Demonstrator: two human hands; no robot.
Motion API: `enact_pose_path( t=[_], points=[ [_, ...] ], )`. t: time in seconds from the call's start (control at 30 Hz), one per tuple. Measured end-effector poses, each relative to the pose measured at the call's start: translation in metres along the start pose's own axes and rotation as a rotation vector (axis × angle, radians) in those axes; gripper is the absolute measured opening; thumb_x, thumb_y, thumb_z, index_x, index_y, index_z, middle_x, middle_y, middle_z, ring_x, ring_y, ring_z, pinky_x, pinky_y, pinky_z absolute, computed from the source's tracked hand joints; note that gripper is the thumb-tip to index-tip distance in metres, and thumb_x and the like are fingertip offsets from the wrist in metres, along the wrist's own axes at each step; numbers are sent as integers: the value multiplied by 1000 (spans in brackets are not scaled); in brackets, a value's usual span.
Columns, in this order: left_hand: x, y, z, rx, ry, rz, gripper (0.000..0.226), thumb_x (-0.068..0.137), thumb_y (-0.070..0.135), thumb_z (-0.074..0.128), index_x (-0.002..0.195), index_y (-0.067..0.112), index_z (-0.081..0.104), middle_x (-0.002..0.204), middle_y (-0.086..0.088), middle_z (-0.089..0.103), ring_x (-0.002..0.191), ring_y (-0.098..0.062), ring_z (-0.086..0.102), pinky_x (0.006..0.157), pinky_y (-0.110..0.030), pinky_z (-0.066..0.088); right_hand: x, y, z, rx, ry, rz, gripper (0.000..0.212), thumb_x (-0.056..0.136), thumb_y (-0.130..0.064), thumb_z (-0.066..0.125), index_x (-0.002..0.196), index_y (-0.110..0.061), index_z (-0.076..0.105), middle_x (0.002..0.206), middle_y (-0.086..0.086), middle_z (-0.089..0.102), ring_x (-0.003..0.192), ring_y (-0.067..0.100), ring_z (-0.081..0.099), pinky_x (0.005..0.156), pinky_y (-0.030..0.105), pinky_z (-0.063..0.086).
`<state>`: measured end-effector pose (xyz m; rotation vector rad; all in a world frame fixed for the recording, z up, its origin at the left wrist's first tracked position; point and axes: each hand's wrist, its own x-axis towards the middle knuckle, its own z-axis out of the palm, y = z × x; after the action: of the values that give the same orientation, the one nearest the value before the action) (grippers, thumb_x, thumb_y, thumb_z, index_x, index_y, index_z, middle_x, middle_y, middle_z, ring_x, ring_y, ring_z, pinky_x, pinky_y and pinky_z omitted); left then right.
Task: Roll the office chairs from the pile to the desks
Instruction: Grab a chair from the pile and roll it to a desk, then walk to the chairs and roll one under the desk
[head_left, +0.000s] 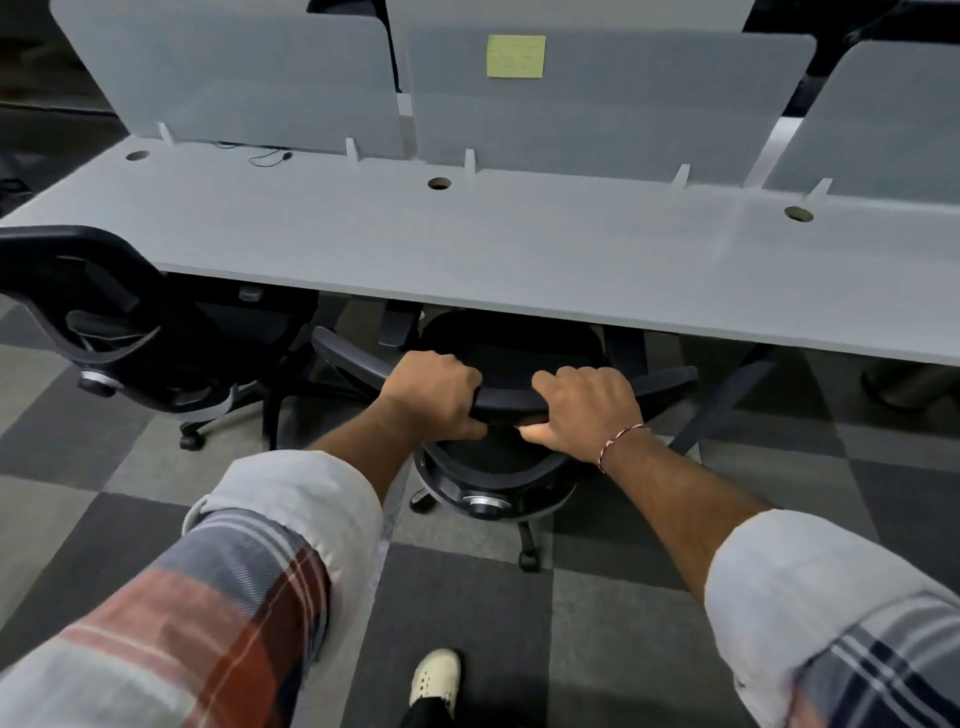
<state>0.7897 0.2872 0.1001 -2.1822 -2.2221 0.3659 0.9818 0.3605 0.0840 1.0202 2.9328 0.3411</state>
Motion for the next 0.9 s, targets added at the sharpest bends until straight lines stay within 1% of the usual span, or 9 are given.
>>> enact_pose_path(
  t=[0.1, 0.17, 0.27, 0.4, 0.57, 0.7, 0.73, 0.8, 0.9],
  points=[
    [28, -19, -1, 4, 0, 22, 39, 76, 64, 63, 83, 26, 53, 74, 6, 54, 70, -21, 53, 61, -30, 36, 29, 7, 4, 5, -17, 22, 53, 83, -73, 51, 102, -23, 53, 83, -1, 59, 75, 24, 61, 60, 33, 33],
    [46, -33, 0, 1, 10, 37, 40, 77, 64, 63, 84, 26, 53, 79, 4, 58, 73, -22, 57, 63, -30, 37, 49, 10, 7, 10, -19, 32, 53, 83, -72, 52, 102, -22, 54, 85, 1, 61, 75, 25, 61, 60, 33, 33],
    [73, -54, 2, 3, 19, 69, 39, 77, 62, 64, 85, 25, 53, 86, 3, 64, 81, -23, 62, 64, -31, 37, 78, 14, 12, 11, -8, 61, 55, 82, -73, 53, 103, -21, 55, 84, 2, 60, 73, 25, 60, 60, 33, 38],
    [108, -79, 5, -26, -6, 86, 40, 78, 61, 65, 88, 24, 55, 83, 3, 60, 78, -23, 59, 65, -32, 39, 112, 19, 19, 22, 2, 98, 56, 80, -73, 55, 101, -21, 56, 83, 2, 62, 74, 25, 61, 60, 33, 37],
    [145, -103, 5, -56, 17, 110, 38, 79, 60, 66, 88, 26, 51, 80, 4, 58, 74, -22, 55, 65, -32, 42, 148, 28, 28, 12, 47, 124, 56, 77, -73, 60, 93, -19, 60, 75, 3, 60, 65, 26, 58, 57, 31, 29],
    [166, -115, 8, -50, 43, 120, 41, 80, 60, 65, 87, 22, 50, 72, 6, 48, 72, -21, 51, 63, -32, 39, 170, 38, 38, 34, 83, 124, 56, 68, -68, 74, 82, -15, 60, 63, 4, 53, 51, 26, 50, 53, 29, 26],
    [171, -114, 9, -53, 56, 127, 42, 81, 60, 64, 86, 21, 50, 71, 6, 47, 71, -22, 51, 62, -32, 39, 173, 44, 40, 41, 92, 112, 56, 67, -67, 75, 81, -14, 61, 62, 5, 53, 51, 26, 49, 53, 29, 27],
    [177, -109, 6, -64, 66, 144, 42, 81, 60, 63, 86, 21, 49, 68, 6, 42, 70, -22, 50, 62, -32, 38, 175, 55, 38, 45, 94, 106, 56, 71, -66, 73, 86, -14, 61, 68, 5, 55, 58, 26, 51, 57, 32, 29],
    [184, -104, -1, -64, 85, 144, 41, 81, 60, 62, 87, 21, 49, 66, 7, 39, 70, -22, 49, 61, -32, 35, 176, 64, 34, 49, 104, 157, 57, 71, -67, 72, 90, -15, 60, 75, 6, 57, 68, 28, 53, 64, 35, 30]
  ],
)
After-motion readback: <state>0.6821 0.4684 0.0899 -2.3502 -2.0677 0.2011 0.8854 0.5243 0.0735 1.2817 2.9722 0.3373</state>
